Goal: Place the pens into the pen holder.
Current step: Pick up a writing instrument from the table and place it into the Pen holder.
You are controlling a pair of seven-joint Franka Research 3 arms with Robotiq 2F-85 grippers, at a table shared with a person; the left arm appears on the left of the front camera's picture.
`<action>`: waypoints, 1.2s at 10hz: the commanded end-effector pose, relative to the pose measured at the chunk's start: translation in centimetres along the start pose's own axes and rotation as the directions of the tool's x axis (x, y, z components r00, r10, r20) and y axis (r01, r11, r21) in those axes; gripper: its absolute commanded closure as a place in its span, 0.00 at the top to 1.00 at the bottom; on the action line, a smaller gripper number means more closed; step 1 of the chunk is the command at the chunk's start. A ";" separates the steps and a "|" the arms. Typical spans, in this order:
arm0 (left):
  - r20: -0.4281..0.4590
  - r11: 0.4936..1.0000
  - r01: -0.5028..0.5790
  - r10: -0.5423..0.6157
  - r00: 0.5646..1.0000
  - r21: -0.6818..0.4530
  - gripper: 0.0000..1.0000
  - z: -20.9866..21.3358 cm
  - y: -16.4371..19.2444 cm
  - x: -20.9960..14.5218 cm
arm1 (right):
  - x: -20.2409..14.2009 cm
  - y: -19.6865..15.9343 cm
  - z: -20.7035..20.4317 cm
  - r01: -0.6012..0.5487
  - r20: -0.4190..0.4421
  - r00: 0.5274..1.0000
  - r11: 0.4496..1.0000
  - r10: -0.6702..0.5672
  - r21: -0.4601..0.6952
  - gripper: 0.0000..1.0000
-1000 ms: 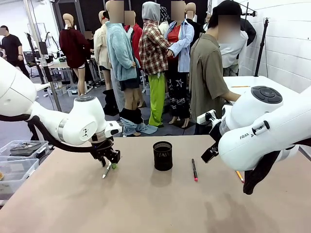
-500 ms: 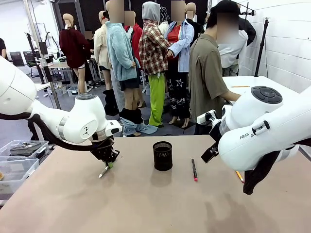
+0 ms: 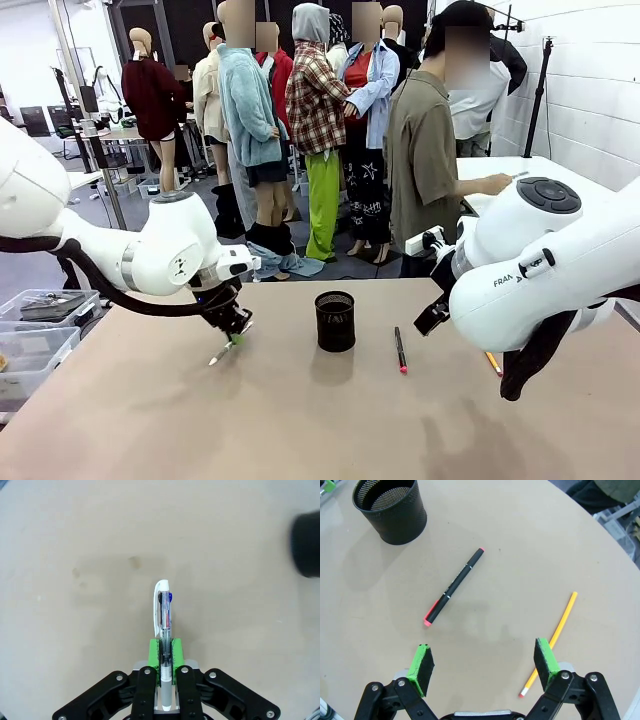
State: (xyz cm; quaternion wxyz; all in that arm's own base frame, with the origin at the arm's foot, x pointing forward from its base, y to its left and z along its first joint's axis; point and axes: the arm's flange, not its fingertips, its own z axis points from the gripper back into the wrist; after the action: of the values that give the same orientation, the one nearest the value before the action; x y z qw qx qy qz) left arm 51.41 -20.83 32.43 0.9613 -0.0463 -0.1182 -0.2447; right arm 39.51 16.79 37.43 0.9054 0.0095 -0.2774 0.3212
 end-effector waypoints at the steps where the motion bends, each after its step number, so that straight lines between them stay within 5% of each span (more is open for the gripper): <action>1: 0.153 0.951 0.205 -0.173 0.973 -0.232 0.00 3.7 1.0 -0.9 | 0.0 0.0 0.0 0.000 -0.001 1.000 1.000 0.000 0.001 1.00; 3: 0.327 0.899 0.341 -0.246 0.912 -0.276 0.00 5.9 1.4 -0.3 | 0.0 0.0 0.0 0.000 -0.001 1.000 1.000 0.000 0.001 1.00; 5: 0.558 0.790 0.523 -0.289 0.778 -0.320 0.00 7.1 0.7 0.7 | 0.0 0.0 0.0 0.000 -0.001 1.000 1.000 0.000 0.001 1.00; 9: 0.735 0.614 0.717 -0.309 0.604 -0.331 0.00 7.1 -0.9 2.9 | 0.0 0.0 0.0 0.000 -0.001 1.000 1.000 0.000 0.001 1.00; 12: 0.787 0.584 0.744 -0.269 0.555 -0.325 0.00 5.4 -2.0 4.2 | 0.0 0.0 0.0 0.000 -0.001 1.000 1.000 0.000 0.001 1.00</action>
State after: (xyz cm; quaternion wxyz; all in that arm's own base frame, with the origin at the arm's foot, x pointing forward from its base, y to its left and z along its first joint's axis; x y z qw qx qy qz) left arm 52.34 -22.99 38.37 0.6600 -0.4039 -0.3505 -0.5276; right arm 39.52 16.79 37.44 0.9054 0.0095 -0.2775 0.3212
